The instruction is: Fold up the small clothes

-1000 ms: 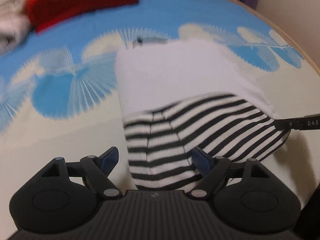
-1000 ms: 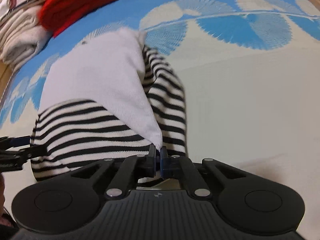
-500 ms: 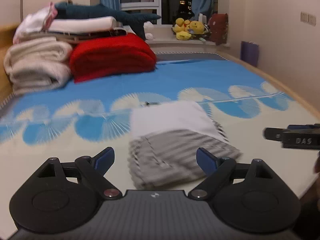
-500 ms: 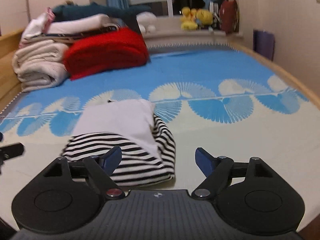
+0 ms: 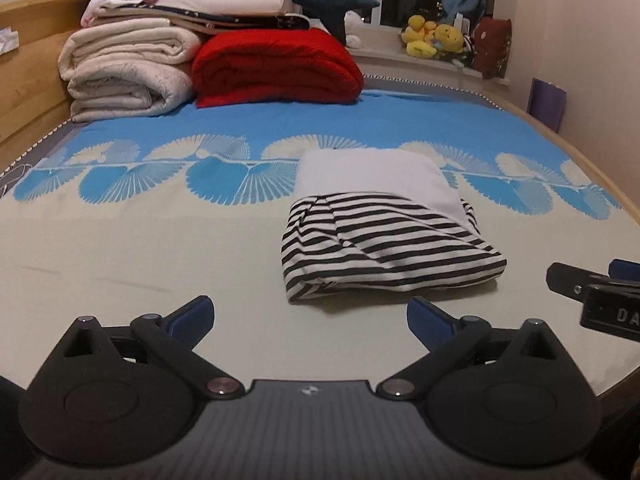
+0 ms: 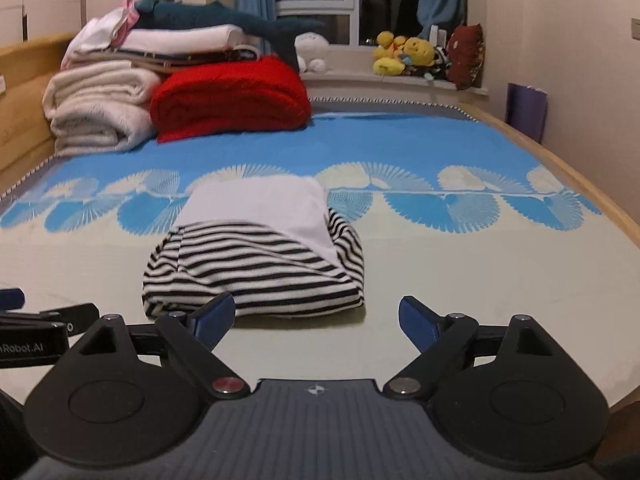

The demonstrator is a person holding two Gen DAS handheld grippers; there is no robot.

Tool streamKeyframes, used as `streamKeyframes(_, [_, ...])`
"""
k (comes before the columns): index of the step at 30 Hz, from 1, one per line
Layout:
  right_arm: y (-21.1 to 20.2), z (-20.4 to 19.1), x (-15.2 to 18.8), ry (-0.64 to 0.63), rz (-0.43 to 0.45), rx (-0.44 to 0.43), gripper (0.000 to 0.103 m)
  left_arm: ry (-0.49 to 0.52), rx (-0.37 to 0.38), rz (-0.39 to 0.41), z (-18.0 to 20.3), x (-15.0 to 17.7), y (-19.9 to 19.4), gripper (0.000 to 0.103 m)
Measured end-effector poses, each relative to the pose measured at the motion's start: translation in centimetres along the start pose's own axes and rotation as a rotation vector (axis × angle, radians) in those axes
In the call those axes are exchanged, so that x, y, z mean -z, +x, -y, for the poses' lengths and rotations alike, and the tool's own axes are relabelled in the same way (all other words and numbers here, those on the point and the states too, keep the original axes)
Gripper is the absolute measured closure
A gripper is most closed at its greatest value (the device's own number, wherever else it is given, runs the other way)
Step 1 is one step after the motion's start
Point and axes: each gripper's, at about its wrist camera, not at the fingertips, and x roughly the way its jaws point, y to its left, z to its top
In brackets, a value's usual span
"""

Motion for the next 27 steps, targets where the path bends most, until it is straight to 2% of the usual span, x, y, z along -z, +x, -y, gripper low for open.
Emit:
streamKeyframes(9, [1.5,-2.2,-0.4,-0.020,-0.013,-0.018,0.013,-0.028,-0.005,-0.019,-0.8,0.0,1.1,0.000])
streamKeyframes(18, [2.2,-4.1,-0.5,-0.089,-0.007,-0.038,0.013,-0.040,0.005,-0.006,-0.8,-0.3,1.3,0.000])
streamKeyframes(27, [2.1,-4.3,-0.5,-0.096,-0.001,-0.028,0.013,-0.039,0.010,0.003,-0.6,-0.2,1.3,0.000])
